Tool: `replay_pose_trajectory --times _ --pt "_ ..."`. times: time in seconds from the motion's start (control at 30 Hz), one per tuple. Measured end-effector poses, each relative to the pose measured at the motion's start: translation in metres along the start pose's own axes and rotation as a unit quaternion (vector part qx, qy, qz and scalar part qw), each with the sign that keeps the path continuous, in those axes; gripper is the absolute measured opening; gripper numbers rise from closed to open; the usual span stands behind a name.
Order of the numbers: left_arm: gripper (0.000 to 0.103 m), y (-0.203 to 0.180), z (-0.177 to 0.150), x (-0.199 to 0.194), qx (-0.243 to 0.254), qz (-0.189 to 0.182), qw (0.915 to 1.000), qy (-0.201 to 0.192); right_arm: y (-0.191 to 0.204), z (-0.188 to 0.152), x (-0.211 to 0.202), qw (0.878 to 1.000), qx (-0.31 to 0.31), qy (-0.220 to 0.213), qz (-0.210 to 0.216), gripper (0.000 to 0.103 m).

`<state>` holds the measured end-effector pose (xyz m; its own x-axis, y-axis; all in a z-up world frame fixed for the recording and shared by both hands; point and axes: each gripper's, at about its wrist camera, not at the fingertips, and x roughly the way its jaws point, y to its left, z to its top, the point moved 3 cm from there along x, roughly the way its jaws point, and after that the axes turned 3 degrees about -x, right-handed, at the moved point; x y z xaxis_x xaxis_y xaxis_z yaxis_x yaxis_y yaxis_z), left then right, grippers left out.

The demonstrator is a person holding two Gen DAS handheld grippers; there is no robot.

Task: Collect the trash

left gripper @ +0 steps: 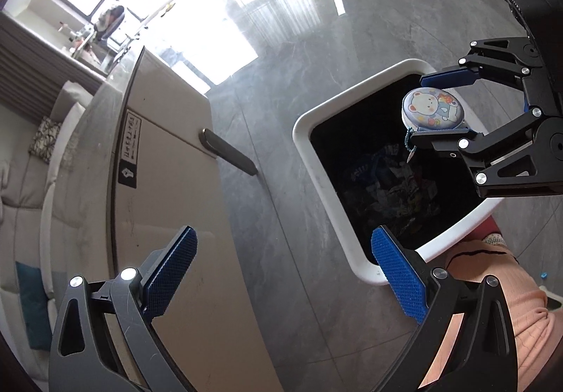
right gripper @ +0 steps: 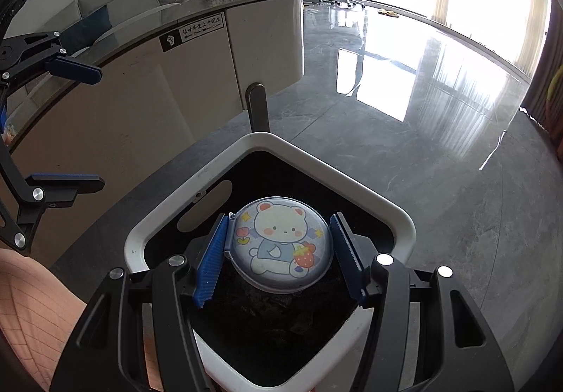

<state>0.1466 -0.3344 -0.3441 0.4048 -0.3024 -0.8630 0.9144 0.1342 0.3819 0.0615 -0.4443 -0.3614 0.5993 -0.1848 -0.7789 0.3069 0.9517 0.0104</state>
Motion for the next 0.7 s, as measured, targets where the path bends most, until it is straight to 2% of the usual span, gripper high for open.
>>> replay_pose_trajectory --times 0.1,0.13,0.17,0.2,0.37,0.7 --pt "0.098 0.006 -0.005 0.002 -0.008 -0.003 1.0000 0.002 0.004 -0.002 0.007 1.000 -0.008 0.010 0.004 0.061" --pt "0.098 0.007 -0.006 0.004 -0.009 -0.004 0.9999 0.004 0.006 -0.003 0.010 1.000 -0.009 0.018 0.008 0.066" --pt "0.098 0.008 -0.007 0.005 -0.011 -0.005 0.9999 0.004 0.007 -0.003 0.014 1.000 -0.011 0.028 0.007 0.088" --pt "0.098 0.009 -0.008 0.006 -0.012 -0.007 0.9999 0.005 0.008 -0.003 0.017 0.999 -0.016 0.033 -0.002 0.098" --pt "0.098 0.010 -0.012 0.006 -0.015 -0.010 0.9998 0.001 0.013 -0.006 0.028 0.996 -0.056 0.053 -0.050 0.098" --pt "0.098 0.022 -0.018 -0.003 -0.036 -0.008 0.9993 -0.007 0.015 0.006 0.009 0.996 -0.058 0.024 -0.056 0.098"
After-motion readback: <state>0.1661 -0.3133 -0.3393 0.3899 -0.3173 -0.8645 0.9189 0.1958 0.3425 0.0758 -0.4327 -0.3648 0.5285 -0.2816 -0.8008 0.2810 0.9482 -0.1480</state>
